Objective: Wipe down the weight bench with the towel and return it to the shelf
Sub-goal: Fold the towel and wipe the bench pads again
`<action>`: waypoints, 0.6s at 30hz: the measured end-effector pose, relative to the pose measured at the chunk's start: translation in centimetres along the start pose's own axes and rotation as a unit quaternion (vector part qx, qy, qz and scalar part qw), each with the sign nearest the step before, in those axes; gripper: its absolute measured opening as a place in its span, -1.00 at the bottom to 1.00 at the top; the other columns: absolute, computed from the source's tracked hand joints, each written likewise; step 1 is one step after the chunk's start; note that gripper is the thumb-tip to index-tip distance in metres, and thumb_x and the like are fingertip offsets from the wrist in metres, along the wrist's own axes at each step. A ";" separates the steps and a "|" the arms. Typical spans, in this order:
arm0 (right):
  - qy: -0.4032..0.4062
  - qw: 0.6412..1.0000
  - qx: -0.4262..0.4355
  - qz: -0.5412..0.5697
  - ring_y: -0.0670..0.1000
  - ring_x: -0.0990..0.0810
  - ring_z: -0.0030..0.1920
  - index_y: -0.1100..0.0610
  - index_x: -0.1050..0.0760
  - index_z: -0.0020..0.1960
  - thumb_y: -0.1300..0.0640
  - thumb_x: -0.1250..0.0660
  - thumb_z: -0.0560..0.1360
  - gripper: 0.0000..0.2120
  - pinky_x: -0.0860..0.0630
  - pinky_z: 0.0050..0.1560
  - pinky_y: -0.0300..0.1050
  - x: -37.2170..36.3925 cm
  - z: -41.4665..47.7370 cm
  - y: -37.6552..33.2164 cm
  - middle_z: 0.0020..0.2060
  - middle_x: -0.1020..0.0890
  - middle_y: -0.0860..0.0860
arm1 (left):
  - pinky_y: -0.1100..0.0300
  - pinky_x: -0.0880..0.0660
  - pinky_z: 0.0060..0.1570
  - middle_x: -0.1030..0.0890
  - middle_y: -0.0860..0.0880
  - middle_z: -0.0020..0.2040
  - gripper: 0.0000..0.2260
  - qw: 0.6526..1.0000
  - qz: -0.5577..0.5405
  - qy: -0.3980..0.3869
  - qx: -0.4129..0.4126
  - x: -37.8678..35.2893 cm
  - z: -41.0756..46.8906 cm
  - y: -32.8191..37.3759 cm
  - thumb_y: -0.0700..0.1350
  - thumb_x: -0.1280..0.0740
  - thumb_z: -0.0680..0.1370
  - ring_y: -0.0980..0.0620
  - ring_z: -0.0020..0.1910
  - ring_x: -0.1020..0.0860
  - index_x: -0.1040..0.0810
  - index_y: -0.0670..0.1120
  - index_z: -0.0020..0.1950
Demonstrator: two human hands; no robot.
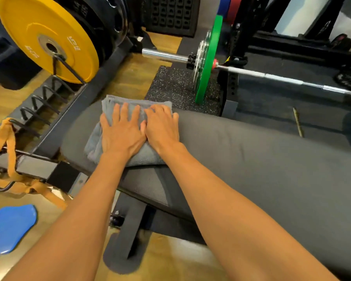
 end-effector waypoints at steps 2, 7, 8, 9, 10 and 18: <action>-0.001 1.000 -0.002 -0.001 0.06 -0.29 0.34 0.10 -0.49 0.21 0.11 -0.17 0.54 -0.73 -0.23 0.15 0.05 1.7 -1.7 3.3 0.30 -0.46 0.00 | -0.27 0.07 0.42 -0.03 -0.12 0.59 -0.48 1.000 -0.001 -0.004 -0.015 -0.3 -1.1 4.0 0.14 0.10 0.62 -0.10 0.56 0.05 -0.06 0.03 0.57; 0.025 0.999 -0.036 -0.021 0.05 -0.31 0.34 0.07 -0.49 0.23 0.07 -0.20 0.53 -0.70 -0.22 0.09 0.02 6.4 -6.7 14.8 0.33 -0.45 -0.02 | -0.31 0.06 0.41 -0.02 -0.17 0.58 -0.45 0.998 0.000 -0.013 -0.067 -2.1 -3.6 16.8 0.16 0.16 0.59 -0.15 0.56 0.06 -0.03 0.01 0.57; 0.033 0.998 -0.049 -0.026 0.05 -0.31 0.34 0.07 -0.50 0.23 0.07 -0.20 0.53 -0.70 -0.22 0.08 0.01 7.3 -7.8 17.4 0.34 -0.46 -0.02 | -0.32 0.07 0.41 -0.01 -0.18 0.59 -0.45 0.997 0.000 -0.015 -0.082 -2.6 -4.1 19.5 0.15 0.16 0.60 -0.16 0.56 0.07 -0.02 0.00 0.57; 0.040 0.997 -0.063 -0.028 0.06 -0.32 0.33 0.07 -0.51 0.23 0.07 -0.21 0.53 -0.70 -0.20 0.05 -0.01 8.3 -8.9 19.9 0.33 -0.47 -0.01 | -0.33 0.09 0.41 0.00 -0.18 0.59 -0.45 0.995 -0.002 -0.016 -0.098 -3.0 -4.6 22.4 0.15 0.15 0.61 -0.17 0.56 0.08 -0.02 0.00 0.57; 0.047 0.995 -0.077 -0.032 0.07 -0.34 0.31 0.07 -0.52 0.21 0.07 -0.22 0.53 -0.71 -0.18 0.00 -0.03 9.4 -10.1 22.5 0.30 -0.49 -0.01 | -0.34 0.10 0.41 0.00 -0.19 0.58 -0.46 0.993 -0.005 -0.017 -0.115 -3.5 -5.2 25.2 0.15 0.14 0.62 -0.18 0.56 0.08 -0.02 -0.01 0.57; 0.083 0.972 -0.205 -0.074 0.15 -0.36 0.30 0.10 -0.52 0.24 0.09 -0.23 0.55 -0.71 -0.25 0.03 0.01 18.1 -22.7 41.1 0.32 -0.48 0.02 | -0.35 0.16 0.41 0.03 -0.25 0.57 -0.46 0.966 -0.047 -0.043 -0.251 -6.3 -12.8 47.6 0.11 0.12 0.64 -0.24 0.55 0.11 -0.02 -0.08 0.58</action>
Point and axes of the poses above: each hand's wrist, its own z-axis towards the middle knuckle, its own x-axis out of the back of the hand, y = z × x, the point moved 7 cm from there along z, towards the middle knuckle
